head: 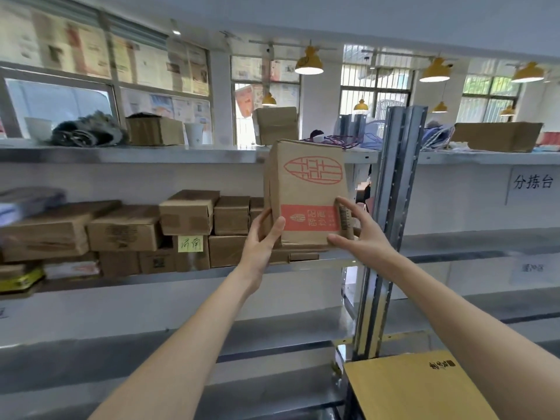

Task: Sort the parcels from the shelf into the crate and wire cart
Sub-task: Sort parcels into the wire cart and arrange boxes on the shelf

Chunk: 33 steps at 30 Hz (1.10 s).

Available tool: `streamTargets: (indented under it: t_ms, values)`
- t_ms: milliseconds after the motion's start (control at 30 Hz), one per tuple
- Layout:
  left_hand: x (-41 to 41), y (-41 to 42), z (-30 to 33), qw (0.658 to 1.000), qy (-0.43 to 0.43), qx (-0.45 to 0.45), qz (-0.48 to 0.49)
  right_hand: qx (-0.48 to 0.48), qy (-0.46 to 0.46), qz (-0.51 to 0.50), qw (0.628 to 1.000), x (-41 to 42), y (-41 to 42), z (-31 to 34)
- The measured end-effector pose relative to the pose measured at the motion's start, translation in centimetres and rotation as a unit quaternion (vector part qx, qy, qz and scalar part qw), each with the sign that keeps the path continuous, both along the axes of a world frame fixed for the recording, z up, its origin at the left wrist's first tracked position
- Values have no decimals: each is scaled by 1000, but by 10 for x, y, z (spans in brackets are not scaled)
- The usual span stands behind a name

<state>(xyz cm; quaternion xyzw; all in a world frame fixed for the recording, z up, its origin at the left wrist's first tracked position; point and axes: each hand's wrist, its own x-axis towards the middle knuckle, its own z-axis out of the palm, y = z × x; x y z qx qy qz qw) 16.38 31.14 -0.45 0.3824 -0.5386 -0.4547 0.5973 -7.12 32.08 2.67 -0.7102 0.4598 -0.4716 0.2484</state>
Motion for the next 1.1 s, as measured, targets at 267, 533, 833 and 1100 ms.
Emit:
streamTargets:
  t_ms: [267, 533, 833, 1100]
  values:
    - [52, 26, 5, 986, 13, -33, 162, 20, 16, 119, 993, 72, -11, 13]
    - [125, 62, 9, 972, 30, -38, 231, 57, -12, 170, 984, 169, 1, 19]
    - [205, 114, 7, 940, 127, -21, 314, -4, -53, 307, 950, 258, 21, 12]
    - [290, 167, 12, 930, 73, -6, 360, 2, -71, 356, 932, 347, 43, 12]
